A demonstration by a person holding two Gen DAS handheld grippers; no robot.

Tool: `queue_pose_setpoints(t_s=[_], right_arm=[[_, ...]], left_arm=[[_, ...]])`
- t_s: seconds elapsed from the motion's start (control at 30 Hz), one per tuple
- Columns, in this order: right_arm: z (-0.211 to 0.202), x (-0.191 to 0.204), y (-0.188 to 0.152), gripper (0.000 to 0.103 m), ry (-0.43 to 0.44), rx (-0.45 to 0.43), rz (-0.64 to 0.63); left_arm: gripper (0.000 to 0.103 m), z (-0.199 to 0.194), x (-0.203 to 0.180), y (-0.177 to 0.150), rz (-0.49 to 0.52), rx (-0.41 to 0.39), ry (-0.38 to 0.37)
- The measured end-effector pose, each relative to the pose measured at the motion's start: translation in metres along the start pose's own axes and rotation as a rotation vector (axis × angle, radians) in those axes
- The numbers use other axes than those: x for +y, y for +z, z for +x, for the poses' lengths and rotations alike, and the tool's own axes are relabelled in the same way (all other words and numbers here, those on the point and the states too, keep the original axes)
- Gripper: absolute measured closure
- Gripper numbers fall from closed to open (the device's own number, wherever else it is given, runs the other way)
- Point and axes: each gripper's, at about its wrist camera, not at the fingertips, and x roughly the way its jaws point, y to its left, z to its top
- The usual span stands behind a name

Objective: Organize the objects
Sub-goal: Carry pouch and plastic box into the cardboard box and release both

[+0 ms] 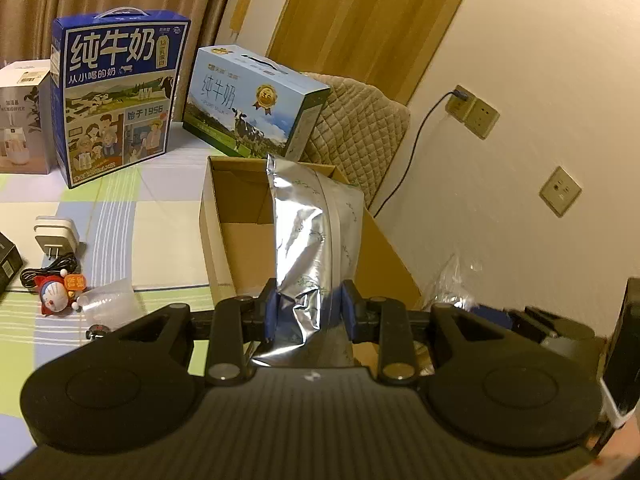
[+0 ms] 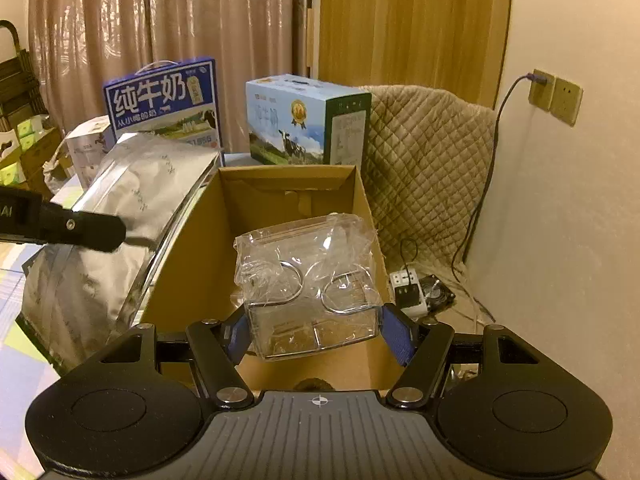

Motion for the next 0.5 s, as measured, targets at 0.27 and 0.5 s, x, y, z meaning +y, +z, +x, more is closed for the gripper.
queue_pose_setpoints(t_s=[0.27, 0.5], right_arm=[[0.019, -0.008, 0.000, 0.039, 0.006, 0.023, 0.018], [0.028, -0.015, 0.001, 0.039, 0.001, 0.036, 0.034]], left_arm=[[0.077, 0.023, -0.001, 0.008, -0.013, 0.013, 0.003], [0.068, 0.036, -0.004, 0.012, -0.017, -0.012, -0.005]])
